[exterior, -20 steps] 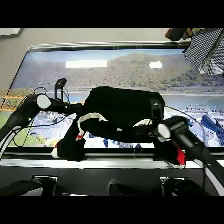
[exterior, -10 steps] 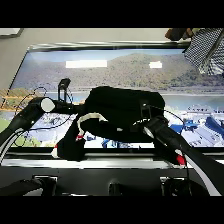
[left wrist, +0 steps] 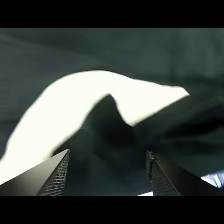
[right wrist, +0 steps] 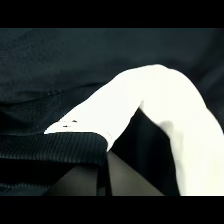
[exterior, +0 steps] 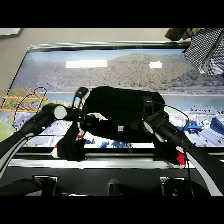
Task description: Fold the clothes and pants, and hang the long-sleeved shirts on hangers.
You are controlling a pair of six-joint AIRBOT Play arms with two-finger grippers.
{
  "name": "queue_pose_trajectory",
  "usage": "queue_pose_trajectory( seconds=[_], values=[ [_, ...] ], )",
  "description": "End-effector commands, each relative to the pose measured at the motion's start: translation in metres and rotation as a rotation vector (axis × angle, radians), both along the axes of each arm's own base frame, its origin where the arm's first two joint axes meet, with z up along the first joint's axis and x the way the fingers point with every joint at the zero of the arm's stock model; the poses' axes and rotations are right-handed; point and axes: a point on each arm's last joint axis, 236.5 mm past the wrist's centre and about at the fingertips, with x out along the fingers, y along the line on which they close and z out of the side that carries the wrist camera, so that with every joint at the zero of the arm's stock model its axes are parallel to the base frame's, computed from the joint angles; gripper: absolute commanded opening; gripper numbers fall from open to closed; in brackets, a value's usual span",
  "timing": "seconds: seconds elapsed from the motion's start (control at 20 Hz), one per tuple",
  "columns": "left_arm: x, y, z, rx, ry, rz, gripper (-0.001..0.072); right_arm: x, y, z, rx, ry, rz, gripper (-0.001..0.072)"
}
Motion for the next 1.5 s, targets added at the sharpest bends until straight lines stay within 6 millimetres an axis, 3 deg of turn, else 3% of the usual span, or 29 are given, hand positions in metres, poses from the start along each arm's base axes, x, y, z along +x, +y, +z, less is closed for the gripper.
queue_pose_trajectory(
  seconds=[0.0, 0.25, 0.5, 0.55, 0.65, 0.75, 0.85, 1.0, 1.2, 1.45],
  values=[
    [-0.013, -0.024, -0.013, 0.017, -0.052, -0.097, 0.0559, -0.009, 0.005, 0.002, 0.038, 0.043, -0.070, 0.0047],
    [-0.004, -0.045, -0.017, -0.002, -0.133, -0.114, 0.0559, -0.013, 0.010, 0.001, 0.065, 0.061, -0.081, 0.0047],
    [-0.007, -0.050, -0.041, 0.022, -0.106, -0.127, 0.0552, -0.013, 0.011, 0.001, 0.073, 0.065, -0.105, 0.0047],
    [-0.004, -0.051, -0.042, 0.019, -0.115, -0.122, 0.0446, -0.014, 0.011, 0.001, 0.074, 0.067, -0.106, 0.0047],
    [-0.002, -0.052, -0.040, 0.017, -0.114, -0.120, 0.0022, -0.017, 0.011, 0.003, 0.073, 0.083, -0.112, 0.0047],
    [-0.007, -0.041, -0.031, 0.072, -0.029, -0.132, 0.0021, -0.020, 0.001, 0.020, 0.039, 0.110, -0.201, 0.0046],
    [-0.007, -0.025, 0.003, 0.100, 0.062, -0.123, 0.0022, -0.004, -0.008, 0.062, -0.014, 0.065, -0.195, 0.0046],
    [0.013, -0.008, 0.096, 0.055, 0.037, -0.064, 0.0021, 0.016, -0.005, 0.137, -0.005, -0.023, -0.149, 0.0046],
    [0.010, 0.008, 0.221, -0.018, -0.059, -0.008, 0.0021, 0.006, -0.010, 0.235, 0.034, -0.086, -0.120, 0.0046],
    [-0.004, 0.014, 0.371, -0.228, -0.341, 0.077, 0.0022, -0.006, -0.016, 0.369, 0.218, -0.358, -0.103, 0.0046]
  ],
)
